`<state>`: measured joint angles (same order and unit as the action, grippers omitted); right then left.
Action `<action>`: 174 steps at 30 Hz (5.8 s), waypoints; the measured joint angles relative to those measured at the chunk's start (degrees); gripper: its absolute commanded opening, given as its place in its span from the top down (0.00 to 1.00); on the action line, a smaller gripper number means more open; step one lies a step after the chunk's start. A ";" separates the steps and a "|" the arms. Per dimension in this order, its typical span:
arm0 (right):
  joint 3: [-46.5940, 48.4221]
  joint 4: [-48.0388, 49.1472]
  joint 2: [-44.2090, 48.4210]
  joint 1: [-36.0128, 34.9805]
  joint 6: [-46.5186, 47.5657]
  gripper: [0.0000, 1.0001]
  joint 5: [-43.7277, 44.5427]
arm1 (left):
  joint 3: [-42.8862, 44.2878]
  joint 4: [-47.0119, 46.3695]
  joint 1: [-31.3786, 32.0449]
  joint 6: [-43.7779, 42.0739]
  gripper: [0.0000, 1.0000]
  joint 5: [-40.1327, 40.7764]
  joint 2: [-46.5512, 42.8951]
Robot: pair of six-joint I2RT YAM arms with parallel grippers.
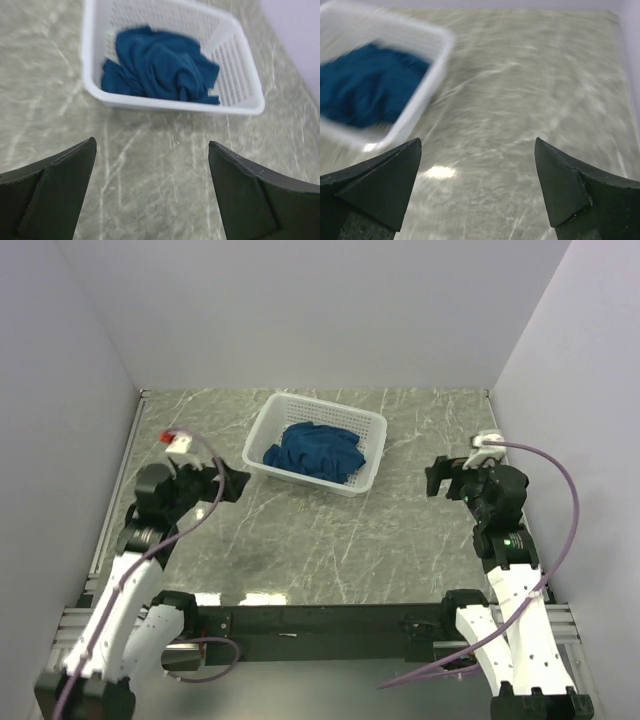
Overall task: Fold and stack the t-shirts
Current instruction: Grab the tshirt from the pile, then move the tshirt to the center of the board, then flatten the tshirt out
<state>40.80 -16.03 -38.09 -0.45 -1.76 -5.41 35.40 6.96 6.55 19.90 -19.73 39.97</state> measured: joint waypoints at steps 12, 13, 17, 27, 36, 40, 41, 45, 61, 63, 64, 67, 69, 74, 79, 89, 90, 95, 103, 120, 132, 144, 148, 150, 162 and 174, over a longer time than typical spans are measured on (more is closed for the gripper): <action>1.81 -15.91 -13.81 -0.02 29.00 0.00 -35.80 | 29.05 13.31 23.58 -13.14 0.04 12.87 37.55; 1.81 -16.85 -13.92 -0.02 29.55 0.00 -36.11 | 31.19 13.86 25.05 -13.99 0.04 14.03 40.98; 1.81 -17.68 -10.88 -0.02 30.25 0.00 -36.50 | 41.51 17.46 27.80 -16.24 0.07 16.92 54.73; 1.81 -17.79 -7.50 1.92 30.23 0.00 -37.40 | 66.45 27.23 28.79 -14.58 0.99 22.56 80.67; 1.84 -17.81 -6.43 2.86 30.12 0.00 -37.55 | 69.92 20.81 30.69 -8.13 1.00 19.08 64.78; 1.81 -17.73 -6.38 3.13 29.92 0.00 -37.48 | 78.12 12.46 30.95 -3.43 0.99 14.19 54.49; 1.81 -17.68 -6.38 3.19 29.88 0.00 -37.42 | 80.19 9.81 30.95 -1.92 0.99 12.94 52.02; 1.81 -17.44 -6.38 3.39 29.68 0.00 -37.24 | 85.13 0.90 30.95 3.02 1.00 8.31 44.26; 1.81 -16.94 -6.38 4.31 28.63 0.00 -35.76 | 64.67 -3.48 31.06 11.78 1.00 -2.89 34.88; 1.81 -16.92 -6.38 4.42 28.63 0.00 -35.76 | 56.76 -3.06 31.06 12.35 1.00 -4.13 32.00; 1.81 -16.87 -6.38 4.46 28.63 0.00 -35.76 | 52.83 -2.86 31.06 12.50 1.00 -4.85 30.56; 1.81 -16.72 -6.40 4.46 28.63 0.00 -35.74 | 43.85 -2.45 31.06 12.50 1.00 -6.71 26.45; 1.81 -16.65 -6.43 4.46 28.63 0.00 -35.74 | 40.24 -1.92 31.06 12.31 1.00 -8.20 23.98; 1.81 -16.59 -6.67 4.48 28.63 0.00 -35.71 | 37.22 -2.10 31.06 11.67 1.00 -9.40 19.54; 1.81 -16.59 -6.80 4.63 28.63 0.00 -35.56 | 34.62 -3.58 31.06 10.62 0.99 -9.51 16.50; 1.81 -16.59 -7.32 5.16 28.76 0.00 -35.54 | 15.98 -1.25 31.06 6.25 0.23 -4.09 19.63; 1.81 -16.61 -7.61 5.16 29.00 0.00 -35.56 | 14.71 -0.15 31.06 5.95 0.20 -2.73 19.87; 1.81 -18.88 -8.70 5.05 36.94 0.00 -40.72 | 12.17 6.88 31.10 2.73 0.01 10.29 15.06; 4.94 -21.33 -17.77 -19.58 58.49 0.02 -34.05 | 6.45 7.37 31.10 0.90 0.01 34.73 -2.40; 34.12 -16.63 -62.73 -33.24 61.68 0.33 -11.32 | 2.27 13.09 31.10 1.38 0.01 46.60 -12.98; 31.47 -9.99 -63.67 -31.43 50.38 1.00 -2.95 | 2.27 13.05 31.10 1.36 0.01 46.53 -13.14; 21.00 -5.70 -52.87 -19.80 14.91 1.00 21.59 | 2.27 12.59 31.10 1.36 0.01 44.92 -13.14; 24.44 -6.58 -59.21 -16.72 7.63 1.00 28.87 | 2.27 12.59 31.10 1.36 0.01 44.59 -13.14; 28.46 -7.76 -63.58 -14.93 5.51 1.00 30.40 | 2.27 12.61 31.10 1.36 0.01 44.54 -13.14; 36.65 -5.40 -70.95 -7.52 7.56 0.66 32.39 | 2.23 12.61 31.10 1.36 0.01 43.98 -13.38; 31.98 -3.02 -54.69 -8.31 25.05 0.11 21.40 | 1.38 7.10 31.06 0.24 0.12 22.45 -1.40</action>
<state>72.77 -19.05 -92.77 -8.75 23.29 15.99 36.77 14.06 37.60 20.14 2.72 38.57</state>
